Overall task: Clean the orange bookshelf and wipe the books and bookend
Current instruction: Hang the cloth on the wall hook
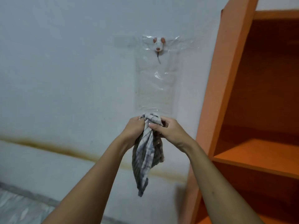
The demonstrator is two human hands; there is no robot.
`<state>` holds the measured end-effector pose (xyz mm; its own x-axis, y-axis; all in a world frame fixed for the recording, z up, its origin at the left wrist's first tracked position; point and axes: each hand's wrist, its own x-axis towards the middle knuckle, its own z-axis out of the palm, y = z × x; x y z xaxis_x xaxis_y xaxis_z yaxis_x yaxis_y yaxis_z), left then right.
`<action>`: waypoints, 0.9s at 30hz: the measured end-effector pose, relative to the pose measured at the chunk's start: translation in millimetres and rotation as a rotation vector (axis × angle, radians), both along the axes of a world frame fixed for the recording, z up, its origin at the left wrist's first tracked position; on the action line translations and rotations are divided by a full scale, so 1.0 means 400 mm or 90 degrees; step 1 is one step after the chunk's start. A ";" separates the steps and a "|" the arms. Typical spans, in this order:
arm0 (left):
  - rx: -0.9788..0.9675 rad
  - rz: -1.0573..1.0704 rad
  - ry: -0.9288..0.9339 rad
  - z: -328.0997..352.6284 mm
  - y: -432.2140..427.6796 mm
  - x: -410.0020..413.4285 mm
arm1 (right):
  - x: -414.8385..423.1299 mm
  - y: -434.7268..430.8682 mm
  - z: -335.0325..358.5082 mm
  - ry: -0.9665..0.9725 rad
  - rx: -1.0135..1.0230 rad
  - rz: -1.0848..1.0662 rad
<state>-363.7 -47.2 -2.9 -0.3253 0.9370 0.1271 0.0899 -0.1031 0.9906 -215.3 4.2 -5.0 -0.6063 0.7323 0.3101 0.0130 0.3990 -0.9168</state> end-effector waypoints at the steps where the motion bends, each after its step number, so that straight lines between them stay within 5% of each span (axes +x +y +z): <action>1: -0.007 0.004 0.014 0.014 0.009 -0.010 | -0.006 0.004 0.012 0.000 0.028 -0.037; 10: 0.070 -0.167 0.226 0.170 0.042 -0.073 | -0.058 0.065 0.167 0.032 0.124 -0.284; 15: 0.137 -0.053 0.357 0.211 0.107 -0.109 | -0.084 0.114 0.252 -0.013 0.181 -0.328; 27: 0.197 -0.057 0.306 0.345 0.270 -0.174 | -0.091 0.215 0.342 0.022 0.166 -0.198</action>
<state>-433.5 60.9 135.0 -0.0840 0.8541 0.5133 0.5002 -0.4094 0.7630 -251.7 90.0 131.8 -0.3542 0.7729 0.5265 0.1407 0.6006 -0.7870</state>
